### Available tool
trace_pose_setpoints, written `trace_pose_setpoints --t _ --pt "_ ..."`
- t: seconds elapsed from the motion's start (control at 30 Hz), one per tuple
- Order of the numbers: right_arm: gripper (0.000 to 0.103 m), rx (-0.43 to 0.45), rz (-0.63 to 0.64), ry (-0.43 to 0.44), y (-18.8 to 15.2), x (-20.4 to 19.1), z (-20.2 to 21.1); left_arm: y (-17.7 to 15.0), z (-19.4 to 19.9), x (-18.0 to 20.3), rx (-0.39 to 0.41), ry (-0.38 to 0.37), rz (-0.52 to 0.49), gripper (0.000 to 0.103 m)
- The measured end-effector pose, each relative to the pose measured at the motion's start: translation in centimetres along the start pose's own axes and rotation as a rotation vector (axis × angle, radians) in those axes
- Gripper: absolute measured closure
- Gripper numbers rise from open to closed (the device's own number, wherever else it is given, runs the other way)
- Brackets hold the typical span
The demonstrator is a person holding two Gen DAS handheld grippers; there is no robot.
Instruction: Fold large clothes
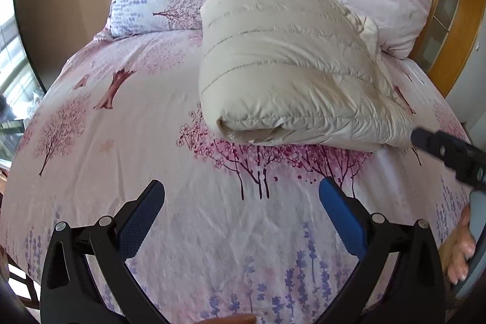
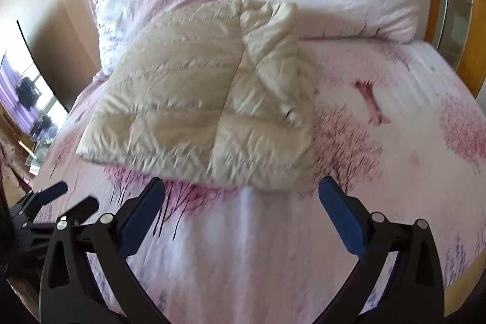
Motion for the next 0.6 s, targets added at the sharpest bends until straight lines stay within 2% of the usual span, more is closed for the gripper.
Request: trace_pose_setpoints --t 0.07,0.2,0.6 --pt "0.002 -0.030 0.024 -0.018 -0.6 -0.6 -0.1 -0.1 -0.1 -0.2 -0.016 0.028 0.008 0.001" --pt "0.002 -0.067 0.082 -0.062 -1.9 -1.6 -0.5 -0.4 -0.4 -0.4 -0.050 0.038 0.016 0.001" --pt "0.002 -0.101 0.090 -0.070 -2.5 -1.3 -1.1 -0.6 -1.1 -0.1 -0.108 0.045 0.019 0.001"
Point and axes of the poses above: each gripper's, at about its wrist camera, not at the fingertips, and z roughly against the way its jaws point, x to its right, y to its top, the point moved 1 cm from there along -z, roughly the way its jaws point, and after that the axes turned 3 degrees about x, right-handed, at the moved point
